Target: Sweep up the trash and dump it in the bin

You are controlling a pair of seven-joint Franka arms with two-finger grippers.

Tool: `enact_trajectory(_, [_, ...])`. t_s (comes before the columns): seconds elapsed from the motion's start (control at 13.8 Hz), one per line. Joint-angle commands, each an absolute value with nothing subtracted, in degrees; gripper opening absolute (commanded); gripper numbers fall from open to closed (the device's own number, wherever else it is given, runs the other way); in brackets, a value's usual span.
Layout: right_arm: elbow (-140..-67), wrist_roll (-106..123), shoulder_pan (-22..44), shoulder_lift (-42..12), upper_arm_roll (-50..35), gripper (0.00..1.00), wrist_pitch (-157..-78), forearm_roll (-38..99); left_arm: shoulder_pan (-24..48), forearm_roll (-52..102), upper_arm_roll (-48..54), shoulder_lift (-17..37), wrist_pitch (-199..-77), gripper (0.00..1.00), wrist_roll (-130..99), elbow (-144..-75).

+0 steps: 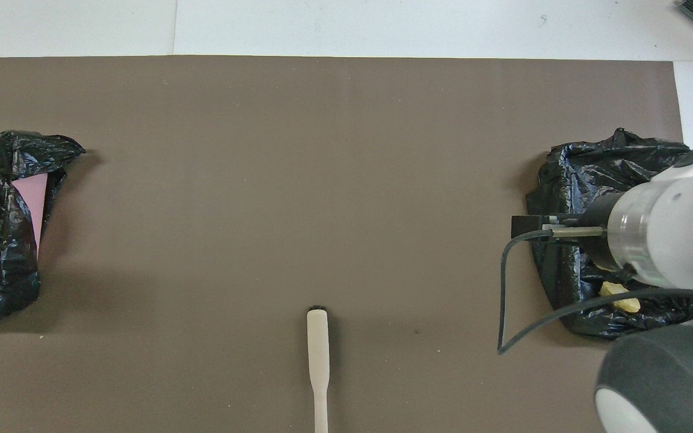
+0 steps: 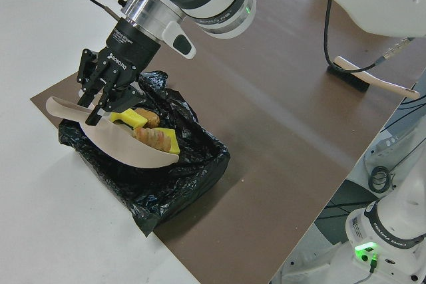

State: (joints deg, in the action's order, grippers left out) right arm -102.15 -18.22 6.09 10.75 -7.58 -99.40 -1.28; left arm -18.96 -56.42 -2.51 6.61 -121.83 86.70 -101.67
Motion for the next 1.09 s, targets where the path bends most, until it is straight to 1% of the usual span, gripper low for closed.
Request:
enact_trajectory(0.0, [-93.81, -17.05, 3.26, 6.87, -8.35, 1.0, -91.36, -2.2, -19.25, -59.67, -3.08, 2.38, -122.08, 0.0, 85.61, -104.33])
enact_trajectory(0.14, [-85.99, -16.96, 2.73, 2.04, -8.35, 1.0, -85.72, -3.94, -18.99, -62.12, -3.16, 1.06, -121.38, 0.0, 85.69, -104.33])
enact_trajectory(0.29, [-83.59, -16.96, 1.77, 0.27, -8.35, 1.0, -84.9, -4.74, -18.72, -64.33, -3.08, 0.27, -120.67, 0.0, 85.61, -103.98])
enact_trajectory(0.65, [-83.93, -16.88, 0.97, 0.52, -8.35, 1.0, -85.34, -3.96, -18.2, -63.99, -2.38, -1.23, -117.61, 0.0, 84.9, -104.15])
enact_trajectory(0.72, [-84.28, -16.88, 0.62, 0.88, -8.35, 1.0, -85.17, -3.52, -16.45, -63.29, -2.37, -1.67, -115.42, 0.0, 84.21, -104.32])
enact_trajectory(0.8, [-85.24, -16.79, 0.35, 1.23, -8.44, 1.0, -85.17, -3.34, -15.57, -61.28, -2.37, -1.76, -111.83, 0.0, 81.85, -104.33])
enact_trajectory(1.01, [-85.78, -16.87, -0.09, 1.67, -8.26, 1.0, -84.9, -3.34, -13.54, -44.36, -2.37, -1.76, -103.47, 0.0, 77.19, -104.33])
